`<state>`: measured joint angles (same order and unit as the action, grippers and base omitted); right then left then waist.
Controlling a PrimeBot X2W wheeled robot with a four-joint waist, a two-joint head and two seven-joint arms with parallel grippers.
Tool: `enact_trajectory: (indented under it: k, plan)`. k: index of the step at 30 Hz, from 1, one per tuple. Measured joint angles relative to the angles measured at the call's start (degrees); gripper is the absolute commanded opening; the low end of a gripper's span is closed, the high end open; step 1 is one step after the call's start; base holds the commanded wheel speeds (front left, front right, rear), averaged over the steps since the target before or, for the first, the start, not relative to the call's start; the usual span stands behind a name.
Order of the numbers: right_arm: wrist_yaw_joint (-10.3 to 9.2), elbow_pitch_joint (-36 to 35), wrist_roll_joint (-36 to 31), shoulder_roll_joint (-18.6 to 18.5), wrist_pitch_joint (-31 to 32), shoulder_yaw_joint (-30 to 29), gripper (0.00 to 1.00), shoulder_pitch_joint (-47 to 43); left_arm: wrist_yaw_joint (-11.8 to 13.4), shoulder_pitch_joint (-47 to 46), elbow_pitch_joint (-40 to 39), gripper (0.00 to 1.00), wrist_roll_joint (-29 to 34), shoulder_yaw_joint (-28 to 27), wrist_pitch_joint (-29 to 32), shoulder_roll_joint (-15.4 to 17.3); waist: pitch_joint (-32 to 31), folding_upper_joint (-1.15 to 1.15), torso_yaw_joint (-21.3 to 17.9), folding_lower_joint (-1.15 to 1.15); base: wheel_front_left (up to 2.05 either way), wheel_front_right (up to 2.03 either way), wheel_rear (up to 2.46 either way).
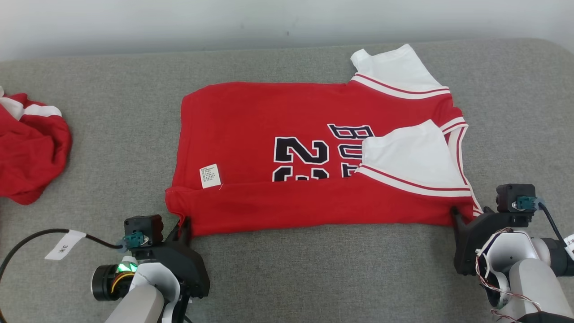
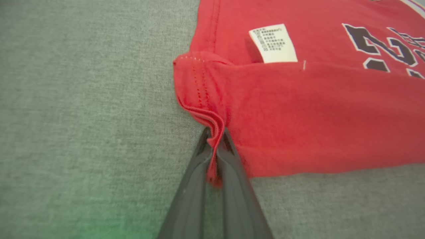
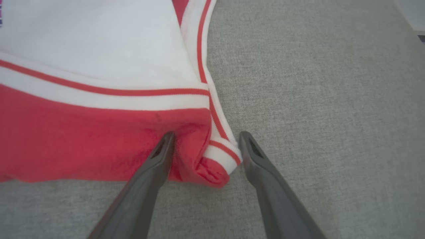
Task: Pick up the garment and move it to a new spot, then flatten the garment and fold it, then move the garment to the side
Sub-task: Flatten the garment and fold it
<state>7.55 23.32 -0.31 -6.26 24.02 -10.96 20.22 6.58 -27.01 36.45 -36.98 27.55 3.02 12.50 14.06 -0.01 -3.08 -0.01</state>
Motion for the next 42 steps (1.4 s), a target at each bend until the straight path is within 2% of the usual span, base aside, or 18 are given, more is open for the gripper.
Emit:
enact_trajectory:
  k: [2, 3, 4, 9, 11, 18, 21, 30, 35, 42]
  plan:
    - [0.00, 0.6, -0.2, 0.2, 0.3, -0.1, 0.98, 0.3, -0.1, 0.0, 0.0, 0.00, 0.0, 0.1, -0.2, -0.2, 0.0, 0.00, 0.2, 0.01, 0.00, 0.00, 0.00]
    - [0.00, 0.9, -0.3, 0.3, 0.3, -0.2, 0.40, 0.5, -0.1, -0.1, 0.1, 0.00, 0.0, 0.1, -0.3, -0.2, -0.1, 0.00, 0.3, 0.00, 0.00, 0.00, 0.00]
    - [0.00, 1.1, -0.3, 0.4, 0.3, -0.1, 0.00, 0.6, -0.1, -0.1, 0.2, 0.00, 0.0, 0.2, -0.4, -0.2, -0.2, 0.00, 0.4, 0.01, 0.00, 0.00, 0.00]
    - [0.00, 1.2, -0.4, 0.9, 0.3, 0.2, 0.00, -0.3, -0.7, 0.4, 0.3, 0.00, -0.5, 0.4, -1.3, -0.3, -1.4, 0.02, 0.6, 0.02, 0.00, 0.00, 0.00]
    - [0.00, 0.7, 0.3, 1.0, 0.2, 0.0, 0.00, -1.3, -1.7, 1.7, 0.1, 0.00, -1.2, 0.4, -1.6, -0.3, -2.2, 0.02, 0.6, 0.02, 0.00, 0.00, 0.00]
    - [0.00, -4.3, 3.5, 1.1, 1.8, 0.2, 0.00, -7.1, -2.5, 8.1, -3.0, 0.00, -2.8, 0.1, -1.9, 0.7, -6.3, 0.02, 0.3, 0.02, 0.00, 0.00, 0.00]
    - [0.00, -7.8, 5.1, 1.0, 3.7, 0.5, 0.00, -10.3, -1.9, 11.4, -5.5, 0.00, -3.2, 0.0, -1.6, 1.9, -8.1, 0.02, 0.1, 0.01, 0.00, 0.00, 0.00]
    - [0.00, -18.7, 8.7, 2.1, 8.9, 0.8, 0.00, -20.9, 2.2, 19.8, -15.2, 0.00, -4.5, -1.1, 0.6, 5.9, -11.4, 0.02, 0.1, 0.00, 0.00, 0.00, 0.00]
    - [0.00, -21.1, 9.6, 2.9, 10.2, 1.5, 0.00, -25.1, 4.1, 23.4, -19.1, 0.00, -4.5, -1.3, 2.1, 8.0, -11.6, 0.02, 0.1, 0.00, 0.00, 0.00, 0.00]
    - [0.00, -22.1, 10.3, 3.3, 12.4, 1.8, 0.00, -28.7, 5.0, 25.8, -21.7, 0.00, -5.1, -0.6, 4.7, 9.1, -11.8, 0.01, 0.0, 0.00, 0.00, 0.00, 0.00]
